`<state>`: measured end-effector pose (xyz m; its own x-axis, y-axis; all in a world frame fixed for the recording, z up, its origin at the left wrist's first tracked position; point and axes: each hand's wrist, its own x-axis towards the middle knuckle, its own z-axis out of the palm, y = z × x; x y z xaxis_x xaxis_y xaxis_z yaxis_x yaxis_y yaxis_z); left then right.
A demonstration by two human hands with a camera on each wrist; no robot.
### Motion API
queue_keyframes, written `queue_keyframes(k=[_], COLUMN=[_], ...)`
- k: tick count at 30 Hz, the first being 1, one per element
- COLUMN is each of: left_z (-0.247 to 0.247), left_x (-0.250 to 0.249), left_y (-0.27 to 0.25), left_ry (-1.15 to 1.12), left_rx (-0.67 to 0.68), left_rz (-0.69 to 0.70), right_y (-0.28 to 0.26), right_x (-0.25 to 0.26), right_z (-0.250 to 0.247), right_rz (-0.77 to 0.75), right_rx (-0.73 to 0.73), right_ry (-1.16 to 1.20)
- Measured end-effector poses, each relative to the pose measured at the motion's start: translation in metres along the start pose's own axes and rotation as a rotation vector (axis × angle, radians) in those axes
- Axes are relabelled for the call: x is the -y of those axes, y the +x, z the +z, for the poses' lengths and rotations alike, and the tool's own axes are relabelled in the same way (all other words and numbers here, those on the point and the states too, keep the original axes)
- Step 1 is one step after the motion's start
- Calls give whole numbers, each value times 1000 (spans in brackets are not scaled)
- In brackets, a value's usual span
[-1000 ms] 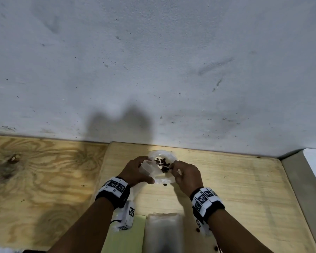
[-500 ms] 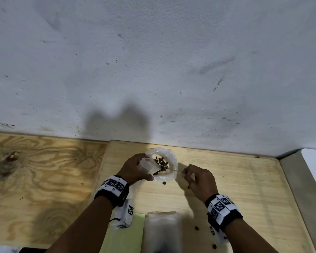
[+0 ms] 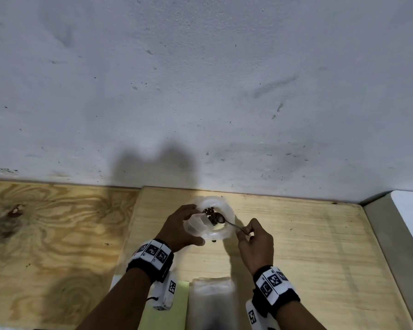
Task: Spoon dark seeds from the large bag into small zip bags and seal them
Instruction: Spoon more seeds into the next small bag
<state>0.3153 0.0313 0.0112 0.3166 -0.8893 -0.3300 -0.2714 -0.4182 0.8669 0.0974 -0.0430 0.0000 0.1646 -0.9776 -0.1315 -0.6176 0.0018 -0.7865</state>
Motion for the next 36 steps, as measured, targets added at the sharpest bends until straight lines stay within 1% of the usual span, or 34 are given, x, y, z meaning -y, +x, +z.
queue_keyframes(k=[5,8,10,15,18,22,26,32,36], left_z=[0,0,1,4,6,6,4,-5,-7], left_x=[4,6,6,6,8,11,10,7,1], left_y=[1,4,4,4,5,4,0,1,5], left_ry=[-21,-28,-38,-45,-58,-97,-127,-163,-202], left_rx=[9,7,2,13,19,18,30,6,14], left_rz=[-25,-37,-45,-56,-69,-112,-138,-210,-242], right_y=[-4,-11,-14,-16,-16,-15,-6,9,18], right_x=[-6,-3,-1,4,8,14,13,8,7], right_z=[6,11,14,27,40,55,58,55,51], right_rz=[118,157,212,397,542,663,799,837,797], right_rx=[-5,0,1,21,-12,-47,-51,-105,-130], right_ry=[117,188,227,317,421,530,604,627,614])
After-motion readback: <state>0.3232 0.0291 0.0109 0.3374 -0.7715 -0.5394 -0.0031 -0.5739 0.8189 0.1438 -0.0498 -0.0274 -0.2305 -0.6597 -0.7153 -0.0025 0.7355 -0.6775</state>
